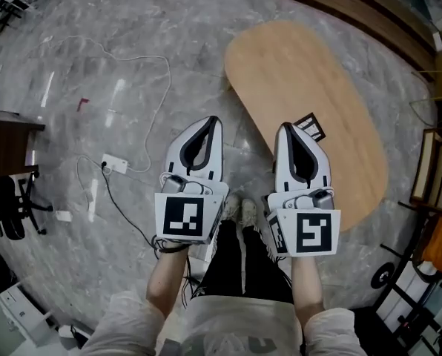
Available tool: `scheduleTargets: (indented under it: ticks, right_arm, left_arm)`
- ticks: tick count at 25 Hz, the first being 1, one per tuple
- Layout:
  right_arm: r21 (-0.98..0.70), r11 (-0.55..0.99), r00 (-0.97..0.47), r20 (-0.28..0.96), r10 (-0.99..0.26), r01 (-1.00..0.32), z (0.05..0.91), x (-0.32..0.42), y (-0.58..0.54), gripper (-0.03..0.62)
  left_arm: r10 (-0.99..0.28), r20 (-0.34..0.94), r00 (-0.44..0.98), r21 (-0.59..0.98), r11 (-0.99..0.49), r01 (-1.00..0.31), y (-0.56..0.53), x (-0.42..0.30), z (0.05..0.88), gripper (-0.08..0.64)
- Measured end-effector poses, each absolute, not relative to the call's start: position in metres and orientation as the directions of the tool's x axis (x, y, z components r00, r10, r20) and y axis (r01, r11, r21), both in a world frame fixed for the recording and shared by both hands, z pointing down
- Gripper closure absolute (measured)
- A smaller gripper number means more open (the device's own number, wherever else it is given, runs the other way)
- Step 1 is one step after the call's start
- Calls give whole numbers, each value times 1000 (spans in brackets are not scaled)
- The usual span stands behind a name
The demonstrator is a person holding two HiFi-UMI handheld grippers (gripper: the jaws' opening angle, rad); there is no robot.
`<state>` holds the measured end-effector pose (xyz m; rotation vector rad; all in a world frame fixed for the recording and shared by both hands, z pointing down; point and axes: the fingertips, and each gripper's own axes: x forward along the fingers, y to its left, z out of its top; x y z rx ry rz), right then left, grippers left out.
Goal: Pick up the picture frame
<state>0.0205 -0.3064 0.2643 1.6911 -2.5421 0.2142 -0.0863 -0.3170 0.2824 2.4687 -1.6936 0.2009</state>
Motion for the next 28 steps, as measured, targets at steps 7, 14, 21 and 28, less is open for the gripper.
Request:
scheduleTargets:
  ticks: [7,14,21,28]
  right_arm:
    - [-121,357,-376,273,-885,-926,431,27,-295,588]
    - [-179,330,-376,420,-826,-927,518,44,-259,588]
    - [-153,339,-371,405,-836,-928,521,63,-273,588]
    - [50,383,-279,599,-751,-923,578,87,-298,298]
  left_arm:
    - [-890,298,345,85,-335,-938,-318,-73,442,561]
    - [-841,374,392,128,-372,-920,-296,-34,509,561]
    - [-838,376,396,117,-381,-917,-303,-18,520,561]
    - [-829,392,399,103,-391,-915,-300,-14,529,561]
